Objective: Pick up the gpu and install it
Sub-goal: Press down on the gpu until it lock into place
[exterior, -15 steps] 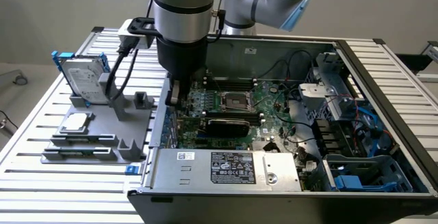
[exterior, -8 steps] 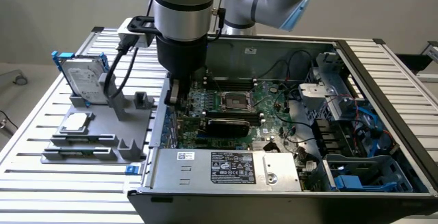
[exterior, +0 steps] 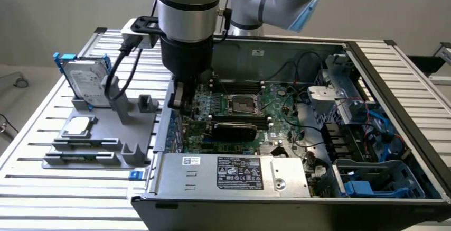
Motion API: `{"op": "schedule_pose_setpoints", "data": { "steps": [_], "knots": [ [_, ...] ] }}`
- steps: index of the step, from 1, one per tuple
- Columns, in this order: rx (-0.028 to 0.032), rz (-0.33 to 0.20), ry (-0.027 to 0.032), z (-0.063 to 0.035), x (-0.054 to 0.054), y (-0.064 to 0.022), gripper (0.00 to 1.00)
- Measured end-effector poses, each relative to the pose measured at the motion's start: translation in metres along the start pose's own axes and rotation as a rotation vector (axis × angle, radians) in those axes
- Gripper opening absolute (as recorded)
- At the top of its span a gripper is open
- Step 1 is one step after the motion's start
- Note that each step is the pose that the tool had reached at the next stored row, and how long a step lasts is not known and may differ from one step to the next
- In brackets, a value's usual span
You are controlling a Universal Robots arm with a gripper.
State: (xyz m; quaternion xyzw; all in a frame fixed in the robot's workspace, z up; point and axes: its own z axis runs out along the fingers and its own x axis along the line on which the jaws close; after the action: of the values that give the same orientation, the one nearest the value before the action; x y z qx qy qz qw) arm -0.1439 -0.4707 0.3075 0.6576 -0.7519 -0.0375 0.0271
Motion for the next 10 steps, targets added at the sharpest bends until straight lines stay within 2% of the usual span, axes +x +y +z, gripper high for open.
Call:
{"op": "schedule_pose_setpoints", "data": {
  "steps": [2,8,10],
  "knots": [
    [0.0008,0.007,0.0030,0.0004,0.0000,0.0000,0.11],
    [0.0028,0.011,0.0178,0.0006,0.0001,0.0000,0.11],
    [0.0030,0.011,0.0201,0.0006,0.0001,0.0000,0.11]
  ]
}}
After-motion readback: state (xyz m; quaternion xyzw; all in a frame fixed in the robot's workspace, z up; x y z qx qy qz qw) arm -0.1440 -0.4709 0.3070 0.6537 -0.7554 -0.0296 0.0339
